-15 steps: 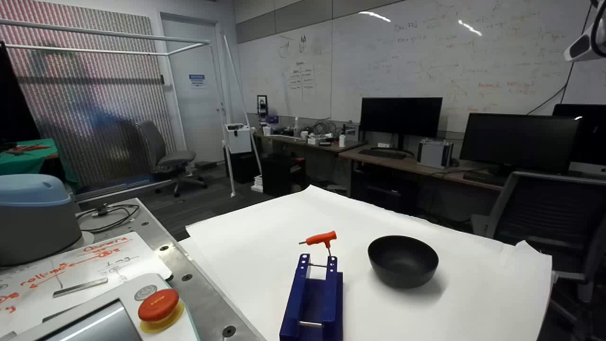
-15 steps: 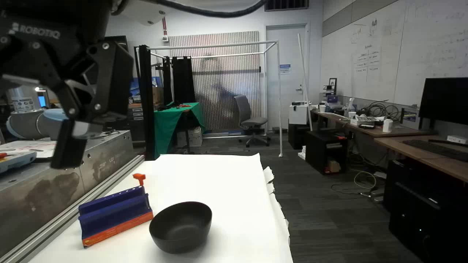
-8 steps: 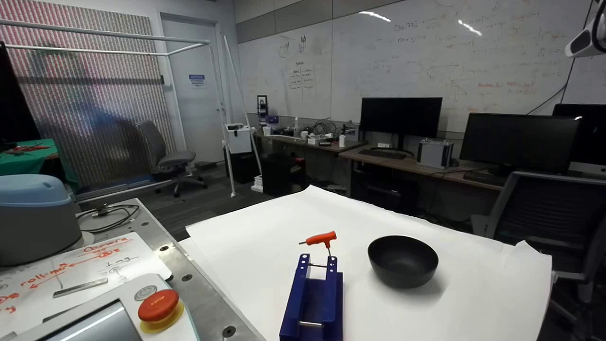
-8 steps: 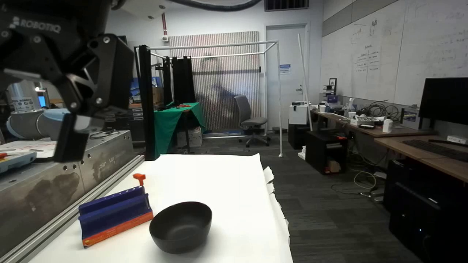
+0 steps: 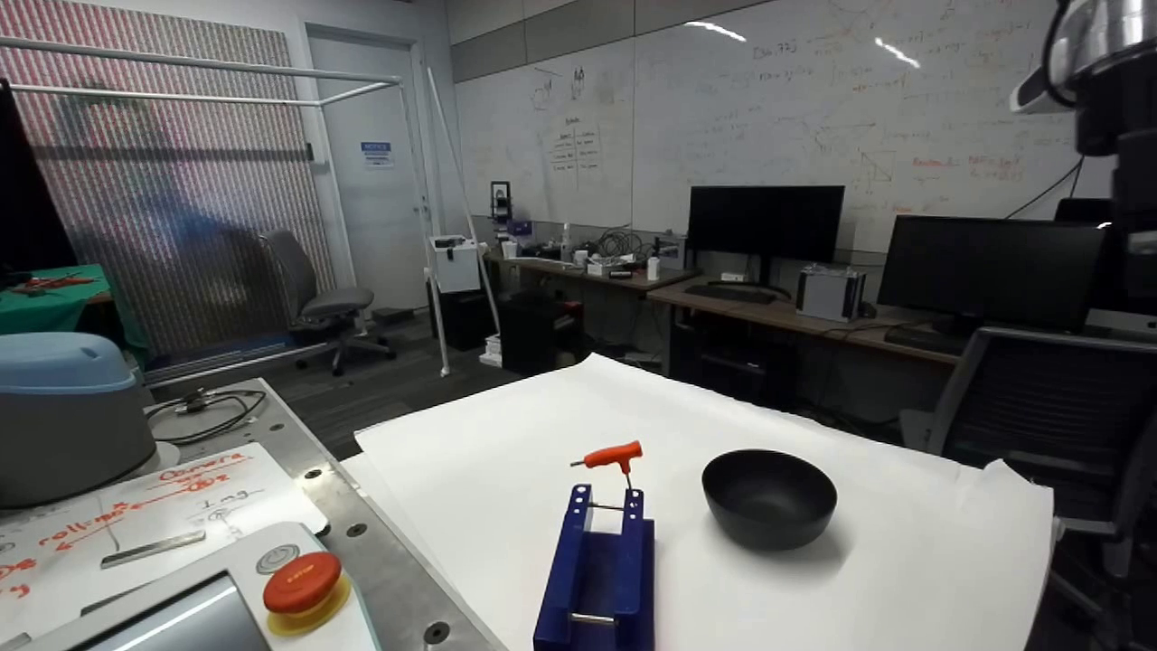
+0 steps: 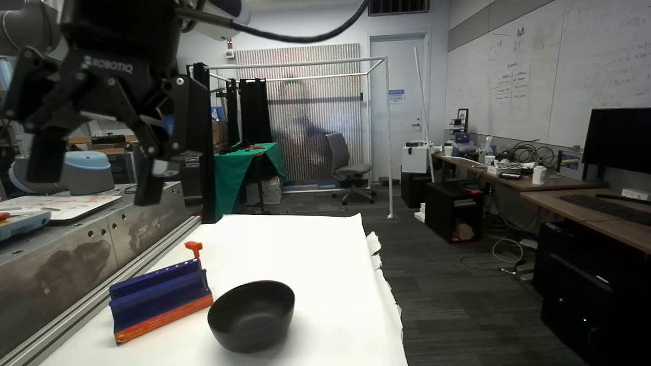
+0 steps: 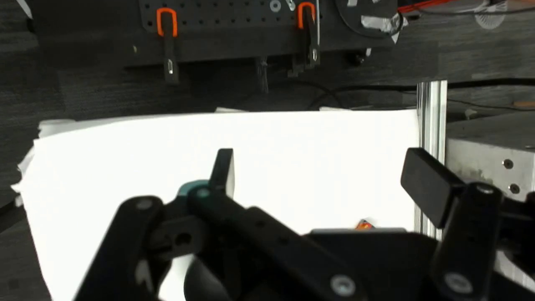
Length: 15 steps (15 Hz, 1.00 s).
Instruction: Remove the red tool from the tool box and place it inside the black bowl
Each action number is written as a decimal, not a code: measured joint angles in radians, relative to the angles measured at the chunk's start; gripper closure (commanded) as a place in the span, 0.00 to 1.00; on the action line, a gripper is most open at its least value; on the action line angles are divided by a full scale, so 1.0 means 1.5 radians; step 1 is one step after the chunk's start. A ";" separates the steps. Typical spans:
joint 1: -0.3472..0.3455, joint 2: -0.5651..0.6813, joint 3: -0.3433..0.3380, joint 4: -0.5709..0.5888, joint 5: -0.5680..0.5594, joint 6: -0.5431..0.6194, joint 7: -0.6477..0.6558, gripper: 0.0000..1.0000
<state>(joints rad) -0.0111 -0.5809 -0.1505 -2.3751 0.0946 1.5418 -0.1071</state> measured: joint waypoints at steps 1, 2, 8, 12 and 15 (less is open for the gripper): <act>0.006 0.036 0.011 0.023 0.009 0.021 -0.001 0.00; 0.012 0.072 0.022 0.046 0.014 0.036 -0.001 0.00; 0.048 0.309 0.093 0.244 0.017 0.044 -0.005 0.00; 0.064 0.455 0.136 0.379 -0.025 0.018 -0.008 0.00; 0.077 0.547 0.155 0.467 -0.060 0.026 -0.008 0.00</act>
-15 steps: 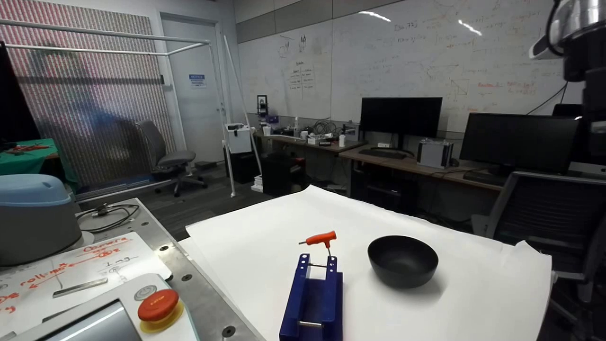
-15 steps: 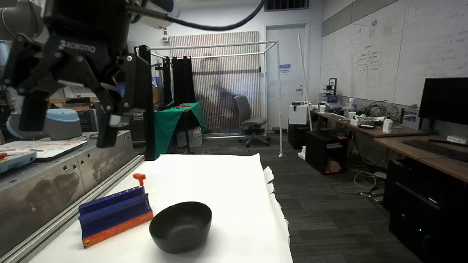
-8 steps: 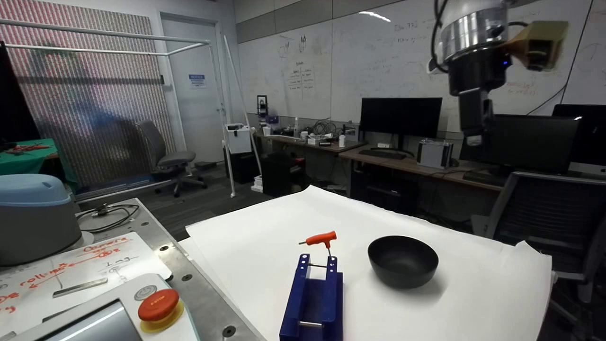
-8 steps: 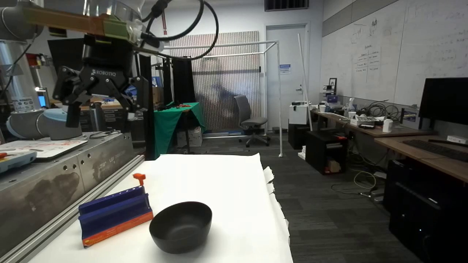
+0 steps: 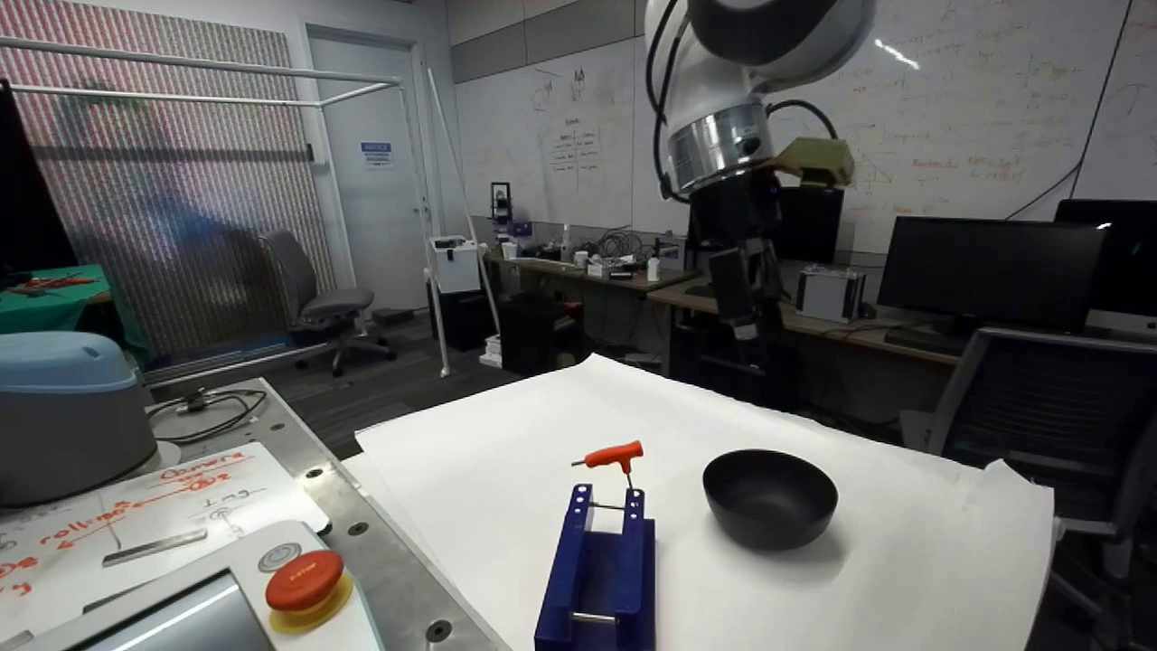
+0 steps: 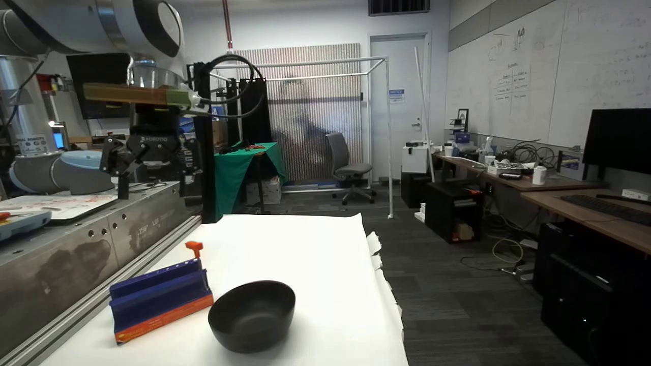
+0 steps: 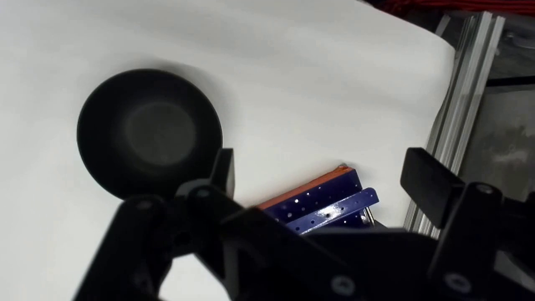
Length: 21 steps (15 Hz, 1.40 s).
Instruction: Remove the red tool from the tool box and place it inside the black bowl
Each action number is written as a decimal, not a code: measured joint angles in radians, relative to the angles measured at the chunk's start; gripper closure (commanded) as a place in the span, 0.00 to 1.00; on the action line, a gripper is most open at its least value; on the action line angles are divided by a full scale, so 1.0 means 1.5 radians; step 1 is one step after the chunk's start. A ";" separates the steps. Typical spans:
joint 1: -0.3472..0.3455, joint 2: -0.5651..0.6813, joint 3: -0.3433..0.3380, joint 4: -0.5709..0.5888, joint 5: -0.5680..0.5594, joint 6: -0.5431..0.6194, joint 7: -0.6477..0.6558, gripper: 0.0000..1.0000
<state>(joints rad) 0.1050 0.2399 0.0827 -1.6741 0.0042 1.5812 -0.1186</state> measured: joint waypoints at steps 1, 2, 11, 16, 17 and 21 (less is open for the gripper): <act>0.004 0.027 0.002 0.024 -0.010 0.007 0.001 0.00; 0.008 0.053 0.003 0.047 -0.021 0.017 0.003 0.00; 0.032 0.251 0.003 0.207 -0.100 0.121 0.026 0.00; 0.041 0.329 0.003 0.291 -0.101 0.116 0.025 0.00; 0.042 0.339 0.003 0.300 -0.101 0.115 0.025 0.00; 0.046 0.371 0.002 0.324 -0.101 0.105 0.023 0.27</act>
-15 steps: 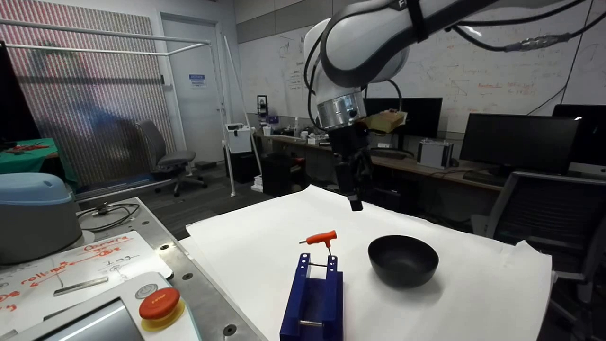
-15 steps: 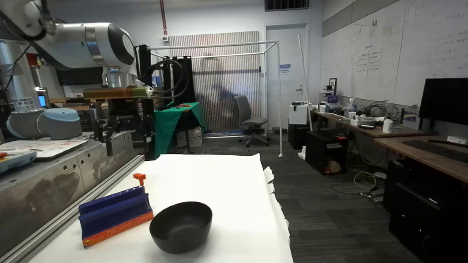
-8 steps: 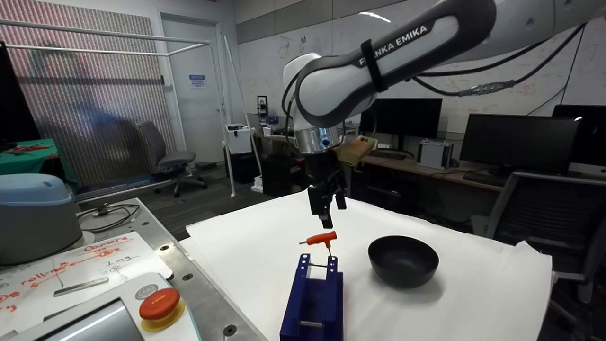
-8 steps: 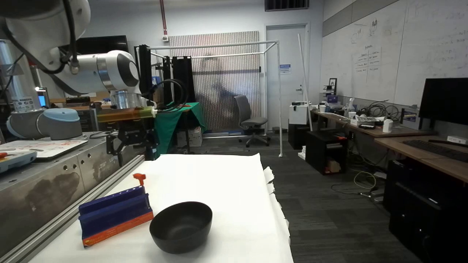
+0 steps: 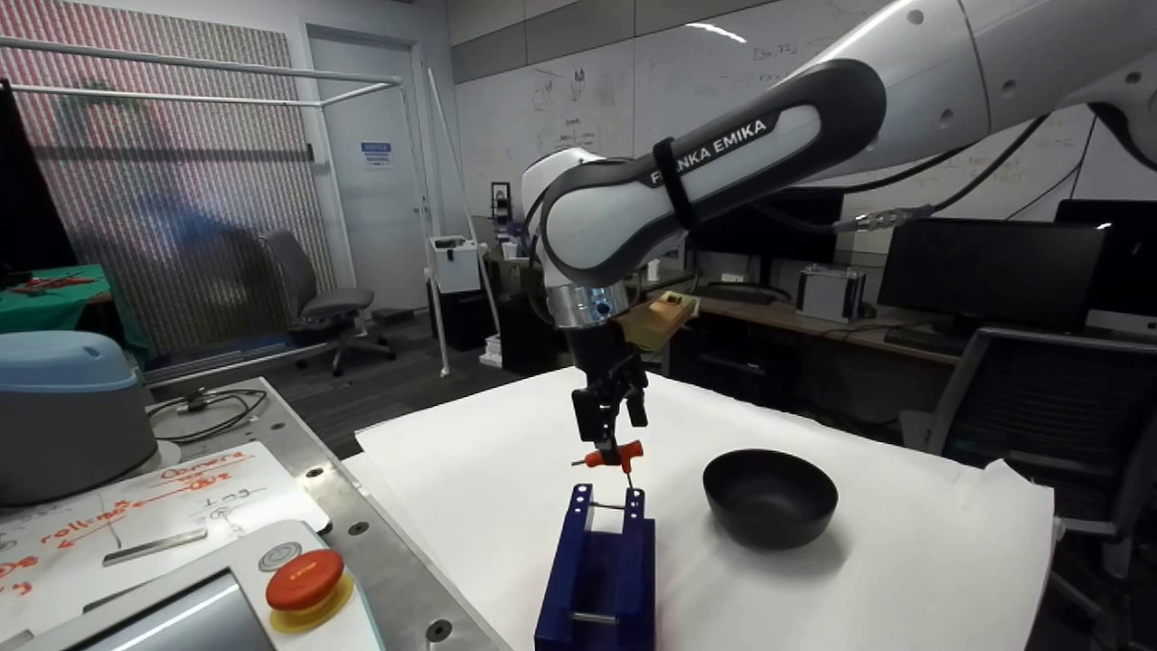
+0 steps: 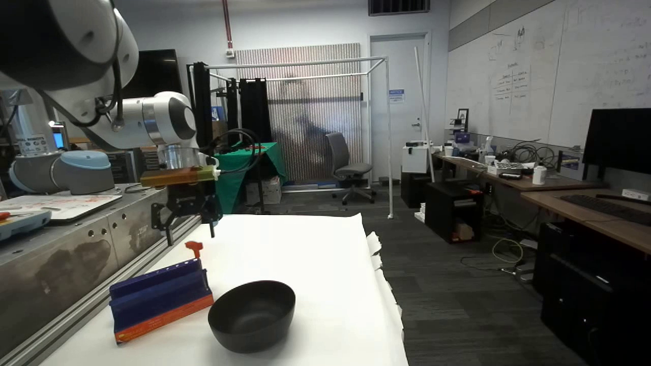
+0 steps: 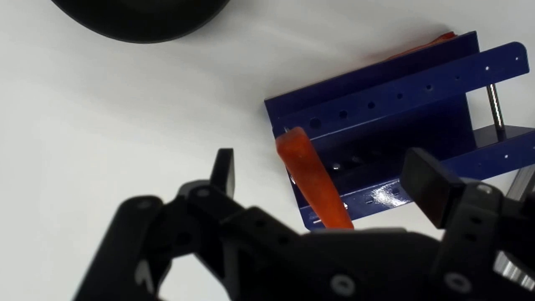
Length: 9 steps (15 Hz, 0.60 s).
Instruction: Remove the red tool from the tool box and place it inside the black bowl
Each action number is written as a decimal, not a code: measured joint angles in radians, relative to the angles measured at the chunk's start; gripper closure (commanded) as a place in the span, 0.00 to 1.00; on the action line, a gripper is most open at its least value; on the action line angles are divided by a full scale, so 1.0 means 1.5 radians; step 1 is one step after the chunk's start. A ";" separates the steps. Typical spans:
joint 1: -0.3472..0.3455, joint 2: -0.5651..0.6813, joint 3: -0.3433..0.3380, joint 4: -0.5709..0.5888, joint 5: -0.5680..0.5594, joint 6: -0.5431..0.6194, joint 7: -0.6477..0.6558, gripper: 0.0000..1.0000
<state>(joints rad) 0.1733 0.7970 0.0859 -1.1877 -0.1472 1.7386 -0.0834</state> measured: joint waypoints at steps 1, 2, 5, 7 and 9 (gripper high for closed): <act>0.000 0.005 0.000 0.003 0.000 -0.002 -0.001 0.34; 0.000 0.009 -0.001 0.004 0.000 -0.005 -0.001 0.42; 0.000 0.015 -0.001 0.005 0.000 -0.010 -0.003 0.66; 0.000 0.015 -0.001 0.005 0.000 -0.001 -0.006 0.80; 0.000 0.013 0.000 0.005 0.000 0.004 -0.008 0.96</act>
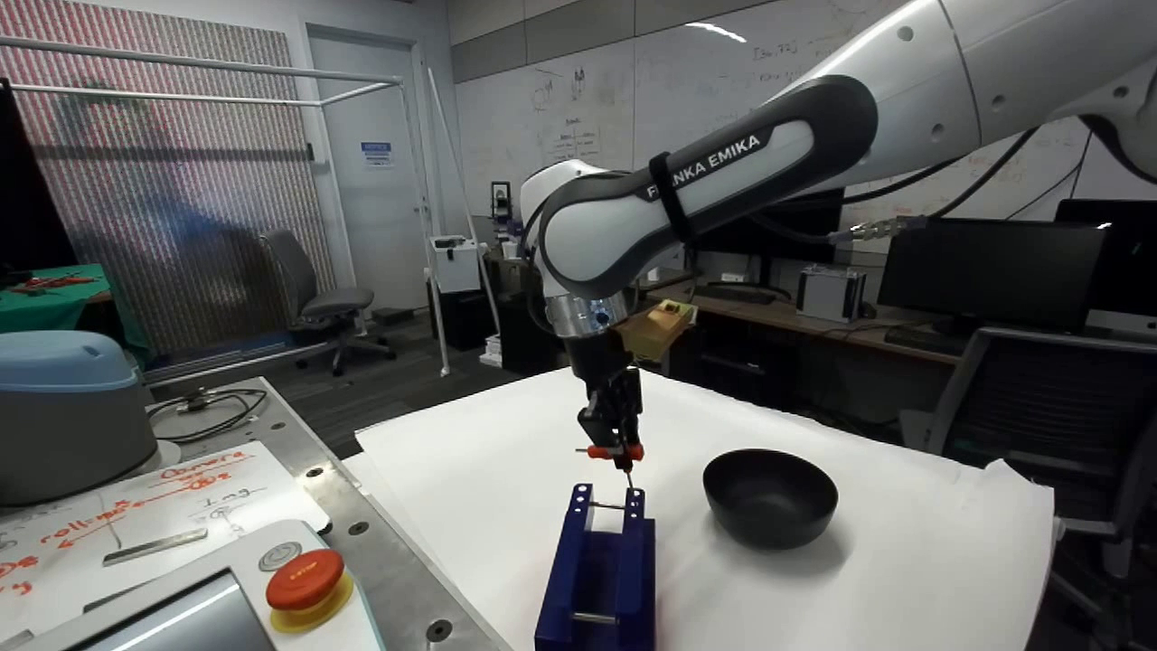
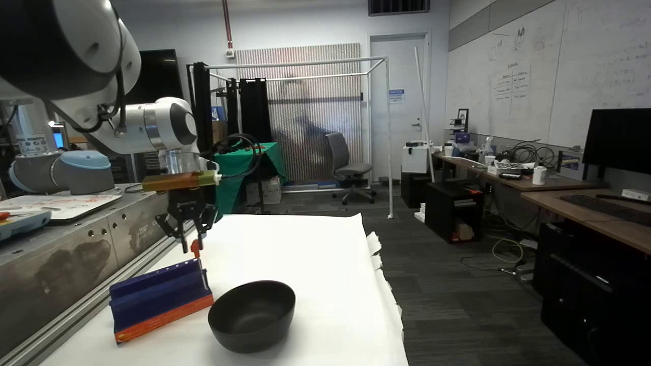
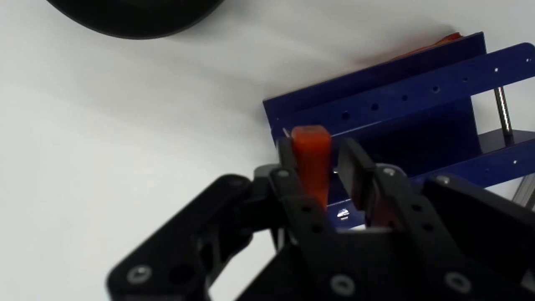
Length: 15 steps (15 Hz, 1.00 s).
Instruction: Remove the red tool from the tool box and place it inside the black bowl
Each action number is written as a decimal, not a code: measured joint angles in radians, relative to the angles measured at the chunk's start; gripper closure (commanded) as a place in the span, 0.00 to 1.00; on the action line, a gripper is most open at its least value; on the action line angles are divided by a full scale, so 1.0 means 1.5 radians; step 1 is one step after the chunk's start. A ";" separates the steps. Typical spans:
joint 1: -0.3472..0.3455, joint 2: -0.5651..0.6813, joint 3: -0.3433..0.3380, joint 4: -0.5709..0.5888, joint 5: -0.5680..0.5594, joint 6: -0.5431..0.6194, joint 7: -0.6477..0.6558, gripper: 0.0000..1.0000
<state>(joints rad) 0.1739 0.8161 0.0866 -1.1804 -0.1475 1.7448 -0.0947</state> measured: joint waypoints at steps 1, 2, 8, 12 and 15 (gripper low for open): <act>0.000 -0.002 0.000 0.000 0.000 0.002 0.000 0.99; 0.000 -0.005 0.000 0.000 0.000 0.005 0.000 0.94; 0.000 -0.058 0.001 -0.004 0.013 0.008 0.017 0.94; 0.008 -0.133 0.000 -0.023 0.014 0.007 0.074 0.94; 0.024 -0.189 -0.022 -0.061 -0.025 0.005 0.162 0.94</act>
<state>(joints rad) 0.2099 0.5330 0.0543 -1.2713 -0.1846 1.7516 0.1483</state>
